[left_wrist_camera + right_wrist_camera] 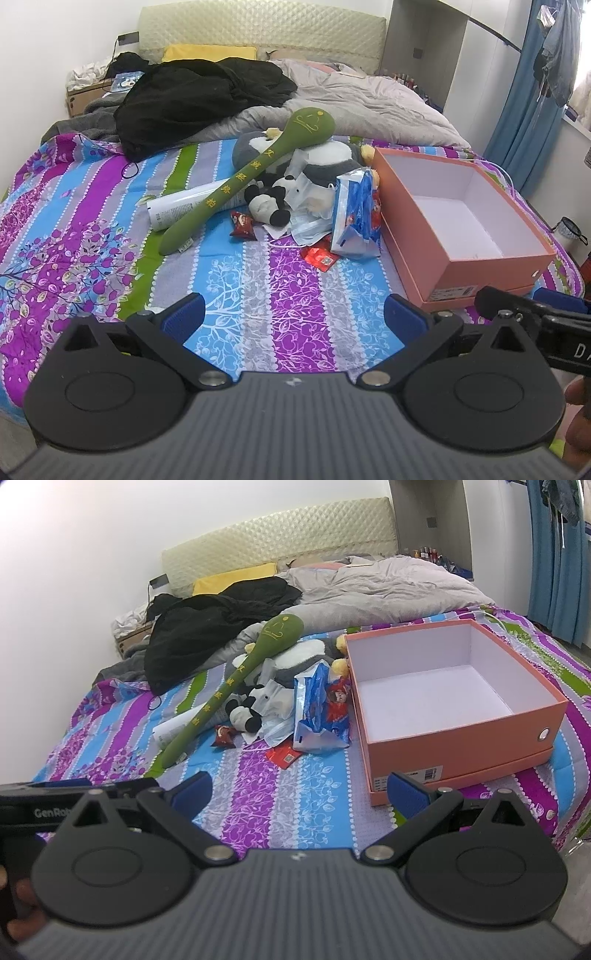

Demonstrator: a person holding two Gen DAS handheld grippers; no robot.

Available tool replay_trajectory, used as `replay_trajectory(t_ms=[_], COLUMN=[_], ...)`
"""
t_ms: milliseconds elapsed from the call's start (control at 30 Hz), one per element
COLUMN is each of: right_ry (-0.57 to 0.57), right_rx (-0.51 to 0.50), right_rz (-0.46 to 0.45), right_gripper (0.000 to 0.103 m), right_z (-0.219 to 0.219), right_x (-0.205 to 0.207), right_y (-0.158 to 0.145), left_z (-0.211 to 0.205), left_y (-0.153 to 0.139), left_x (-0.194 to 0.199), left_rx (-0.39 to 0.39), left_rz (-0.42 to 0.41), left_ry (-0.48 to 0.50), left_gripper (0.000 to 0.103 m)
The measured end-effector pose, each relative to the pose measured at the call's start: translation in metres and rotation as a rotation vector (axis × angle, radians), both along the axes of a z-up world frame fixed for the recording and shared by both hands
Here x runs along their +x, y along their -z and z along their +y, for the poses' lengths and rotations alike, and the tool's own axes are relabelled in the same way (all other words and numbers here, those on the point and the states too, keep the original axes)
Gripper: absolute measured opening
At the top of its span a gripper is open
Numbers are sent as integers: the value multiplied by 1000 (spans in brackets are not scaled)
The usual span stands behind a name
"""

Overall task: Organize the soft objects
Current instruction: 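Move both grippers toward the pile of items beside the pink box, then grasp the red snack packet with the left gripper while the right grasps the blue tissue pack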

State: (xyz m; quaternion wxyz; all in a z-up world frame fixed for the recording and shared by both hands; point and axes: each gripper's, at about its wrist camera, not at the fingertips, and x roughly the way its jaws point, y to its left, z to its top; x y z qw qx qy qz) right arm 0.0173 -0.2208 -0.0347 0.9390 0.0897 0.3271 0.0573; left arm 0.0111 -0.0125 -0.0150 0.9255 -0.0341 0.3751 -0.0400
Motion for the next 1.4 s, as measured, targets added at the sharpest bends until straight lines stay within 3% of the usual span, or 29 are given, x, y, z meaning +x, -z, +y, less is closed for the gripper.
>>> replay_trajectory(t_ms=[333, 567, 1033, 1400], right_ry=[10, 40, 20, -22], right_rx=[20, -31, 46, 43], right_rz=[-6, -40, 49, 33], right_gripper=[103, 103, 103, 99], right_z=[-1, 3, 3, 13], right_x=[3, 10, 24, 43], right_y=[4, 7, 21, 23], left_z=[3, 8, 15, 26], left_y=[7, 14, 29, 45], left_x=[11, 24, 41, 65], left_rx=[-29, -38, -49, -55], left_rz=[13, 30, 62, 87], left_ry=[11, 20, 20, 4], left_gripper=[103, 103, 103, 103])
